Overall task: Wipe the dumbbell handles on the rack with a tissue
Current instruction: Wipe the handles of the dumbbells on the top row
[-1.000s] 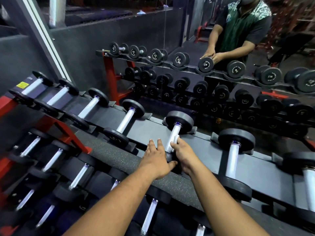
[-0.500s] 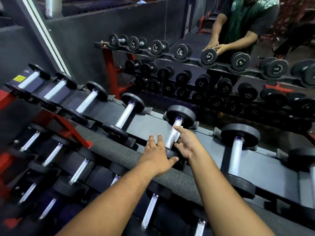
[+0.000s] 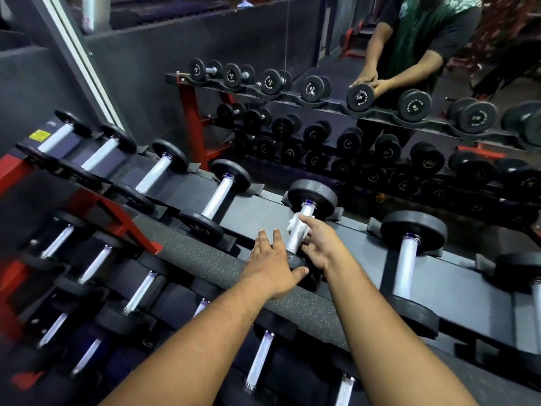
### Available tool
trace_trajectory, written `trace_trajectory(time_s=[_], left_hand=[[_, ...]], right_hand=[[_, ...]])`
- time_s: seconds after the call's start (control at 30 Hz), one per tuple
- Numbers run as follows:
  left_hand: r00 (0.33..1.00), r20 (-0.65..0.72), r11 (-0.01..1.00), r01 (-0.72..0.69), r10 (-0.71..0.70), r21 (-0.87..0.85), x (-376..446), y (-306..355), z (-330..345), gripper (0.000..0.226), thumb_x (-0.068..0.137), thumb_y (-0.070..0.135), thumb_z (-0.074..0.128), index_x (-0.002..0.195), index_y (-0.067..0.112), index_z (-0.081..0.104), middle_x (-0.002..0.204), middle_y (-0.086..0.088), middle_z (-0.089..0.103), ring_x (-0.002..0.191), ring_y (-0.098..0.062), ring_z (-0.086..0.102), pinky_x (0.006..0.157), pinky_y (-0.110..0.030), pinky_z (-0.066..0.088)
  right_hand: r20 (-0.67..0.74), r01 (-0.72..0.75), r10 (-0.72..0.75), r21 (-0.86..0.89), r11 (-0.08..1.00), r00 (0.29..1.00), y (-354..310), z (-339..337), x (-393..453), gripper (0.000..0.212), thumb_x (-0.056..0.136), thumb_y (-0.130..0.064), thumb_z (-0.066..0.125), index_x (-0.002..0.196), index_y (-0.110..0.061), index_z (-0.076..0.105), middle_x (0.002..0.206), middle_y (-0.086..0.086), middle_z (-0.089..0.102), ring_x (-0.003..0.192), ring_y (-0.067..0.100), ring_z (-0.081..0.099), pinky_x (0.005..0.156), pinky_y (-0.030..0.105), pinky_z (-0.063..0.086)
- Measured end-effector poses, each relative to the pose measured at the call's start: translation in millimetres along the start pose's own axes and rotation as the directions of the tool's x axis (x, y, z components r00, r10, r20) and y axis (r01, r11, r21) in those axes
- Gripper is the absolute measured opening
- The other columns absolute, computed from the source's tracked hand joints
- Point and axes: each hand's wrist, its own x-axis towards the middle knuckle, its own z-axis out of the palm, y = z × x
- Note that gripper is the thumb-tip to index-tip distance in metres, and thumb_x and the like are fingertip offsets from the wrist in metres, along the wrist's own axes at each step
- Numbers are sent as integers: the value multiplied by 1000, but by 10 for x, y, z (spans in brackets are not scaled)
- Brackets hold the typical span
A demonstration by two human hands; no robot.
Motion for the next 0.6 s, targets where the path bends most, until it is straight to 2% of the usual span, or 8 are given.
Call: trace_trajectory(time_s=[0.07, 0.13, 0.27, 0.33, 0.43, 0.5, 0.57, 0.6], left_hand=[[1000, 2, 1000, -3, 3, -1, 15, -10, 11, 111, 92, 66, 55, 158, 19, -21, 164, -15, -28, 155, -31, -14, 124, -46, 9], [1000, -5, 1000, -3, 3, -5, 25, -26, 20, 111, 92, 66, 55, 158, 19, -21, 164, -15, -27, 155, -31, -14, 124, -46, 9], [1000, -6, 1000, -2, 2, -2, 1, 1, 15, 110, 91, 66, 55, 158, 19, -19, 165, -15, -24, 155, -31, -12, 124, -45, 8], [1000, -14, 1000, -2, 2, -8, -16, -1, -4, 110, 92, 65, 56, 158, 19, -19, 165, -15, -24, 155, -31, -12, 124, -45, 8], [1000, -4, 1000, -7, 7, -14, -1, -14, -1, 110, 92, 63, 57, 158, 19, -19, 165, -15, -24, 155, -31, -13, 125, -46, 8], [1000, 0, 1000, -10, 10, -8, 0, -7, -6, 109, 93, 61, 57, 158, 18, -19, 165, -16, -23, 155, -32, -12, 125, -47, 9], [1000, -3, 1000, -10, 10, -1, -2, -7, -3, 109, 93, 59, 58, 158, 18, -19, 165, -17, -23, 155, -32, -11, 124, -47, 9], [1000, -5, 1000, -11, 11, 1, -10, -2, -6, 109, 93, 60, 57, 158, 18, -20, 165, -17, -23, 155, -32, -11, 124, -46, 9]], right_hand=[[9, 38, -37, -41, 998, 999, 68, -81, -56, 17, 96, -21, 59, 110, -14, 65, 100, 5, 71, 97, 22, 64, 97, 40, 48], [8, 53, -53, -57, 997, 999, 132, -99, -57, 14, 97, -20, 58, 109, -17, 64, 100, 3, 71, 95, 20, 65, 88, 36, 50], [-10, -41, 40, -120, 992, 999, 136, 35, -22, 24, 93, -24, 63, 114, -13, 63, 87, 7, 73, 85, 23, 67, 97, 45, 48], [-5, -33, 33, -154, 988, 999, 161, 9, -71, 19, 94, -23, 62, 109, -11, 64, 88, 9, 72, 82, 23, 67, 86, 43, 54], [-16, 108, -115, -229, 968, 993, 286, -123, -140, 12, 95, -16, 56, 90, -13, 66, 83, 7, 72, 76, 21, 65, 66, 32, 50], [-41, 214, -256, -432, 876, 966, 323, -107, -89, 13, 92, -15, 54, 91, -9, 65, 85, 11, 68, 81, 26, 63, 67, 37, 48], [-20, 234, -364, -732, 640, 931, 257, -35, -36, 26, 97, -19, 49, 119, -8, 57, 104, 16, 67, 96, 33, 62, 78, 41, 47], [-4, 212, -394, -838, 503, 919, 205, -25, -36, 38, 101, -23, 45, 136, -9, 46, 115, 18, 65, 104, 37, 61, 79, 39, 45]])
